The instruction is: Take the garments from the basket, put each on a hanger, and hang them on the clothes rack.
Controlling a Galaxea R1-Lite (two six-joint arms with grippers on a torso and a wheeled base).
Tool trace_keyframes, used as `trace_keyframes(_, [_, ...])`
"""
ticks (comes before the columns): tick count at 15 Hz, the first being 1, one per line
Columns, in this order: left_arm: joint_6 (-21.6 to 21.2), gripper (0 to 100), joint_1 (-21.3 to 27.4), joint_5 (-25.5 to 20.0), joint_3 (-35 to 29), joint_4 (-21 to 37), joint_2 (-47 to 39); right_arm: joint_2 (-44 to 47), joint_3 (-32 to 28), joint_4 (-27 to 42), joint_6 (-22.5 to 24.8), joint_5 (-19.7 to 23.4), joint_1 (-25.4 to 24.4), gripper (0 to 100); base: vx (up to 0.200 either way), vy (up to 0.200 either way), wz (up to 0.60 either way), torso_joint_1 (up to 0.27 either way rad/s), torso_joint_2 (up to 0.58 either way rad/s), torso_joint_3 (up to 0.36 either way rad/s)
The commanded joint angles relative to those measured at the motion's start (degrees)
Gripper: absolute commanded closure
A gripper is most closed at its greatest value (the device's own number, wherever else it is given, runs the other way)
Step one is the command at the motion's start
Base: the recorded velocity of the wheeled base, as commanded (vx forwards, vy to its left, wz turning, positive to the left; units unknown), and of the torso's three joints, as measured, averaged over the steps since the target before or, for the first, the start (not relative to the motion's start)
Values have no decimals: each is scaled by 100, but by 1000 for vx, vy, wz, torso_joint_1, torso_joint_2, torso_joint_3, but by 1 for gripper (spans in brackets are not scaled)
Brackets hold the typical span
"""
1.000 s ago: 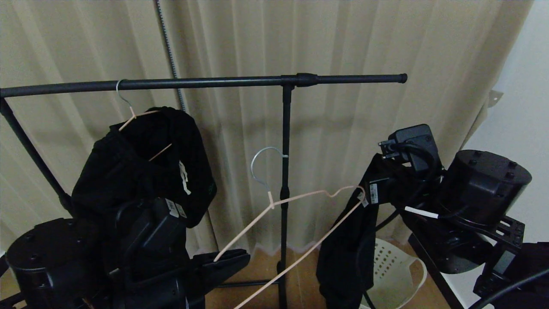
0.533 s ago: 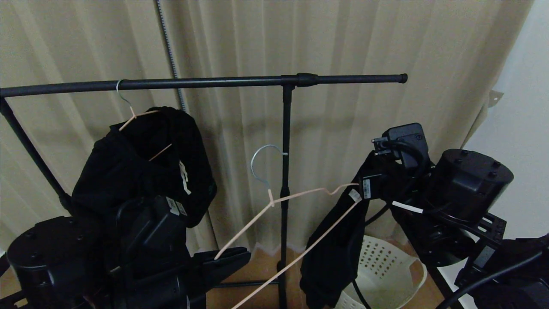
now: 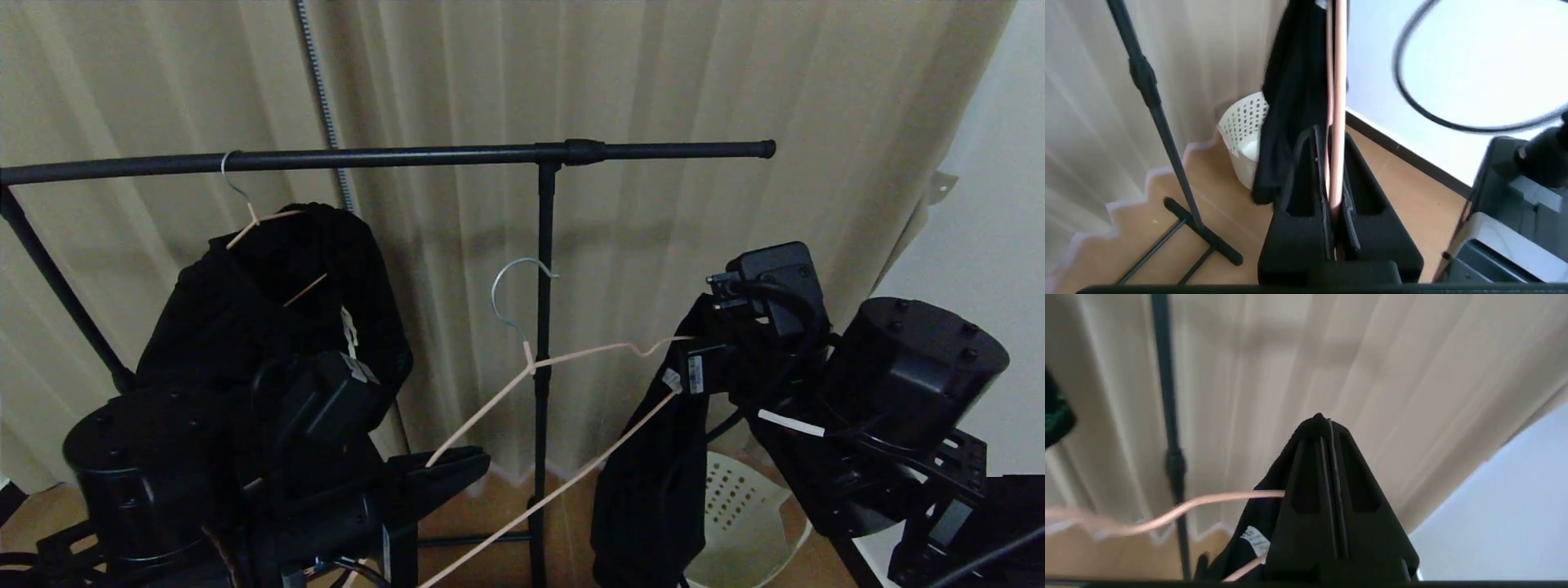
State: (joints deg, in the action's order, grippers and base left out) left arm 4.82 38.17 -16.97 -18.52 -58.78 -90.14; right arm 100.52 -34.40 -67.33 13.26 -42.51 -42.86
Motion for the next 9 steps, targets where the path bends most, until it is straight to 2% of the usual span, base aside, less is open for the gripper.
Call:
trace_keyframes(1, [-7, 100, -2, 27, -64, -2, -127, -121, 48, 0, 1, -3, -187, 100, 0, 0, 0, 0, 0, 0])
trace_keyframes(5, [-16, 100, -2, 150, -196, -2, -268, -156, 127, 0, 1, -126, -609, 100, 0, 0, 0, 0, 0, 0])
trace_keyframes(7, [-24, 100, -11, 475, -187, -54, -303, -173, 118, -17, 1, -188, -627, 100, 0, 0, 0, 0, 0, 0])
trace_keyframes(9, [-16, 100, -99, 607, -135, -160, -311, -244, 109, -17, 1, -188, -627, 100, 0, 0, 0, 0, 0, 0])
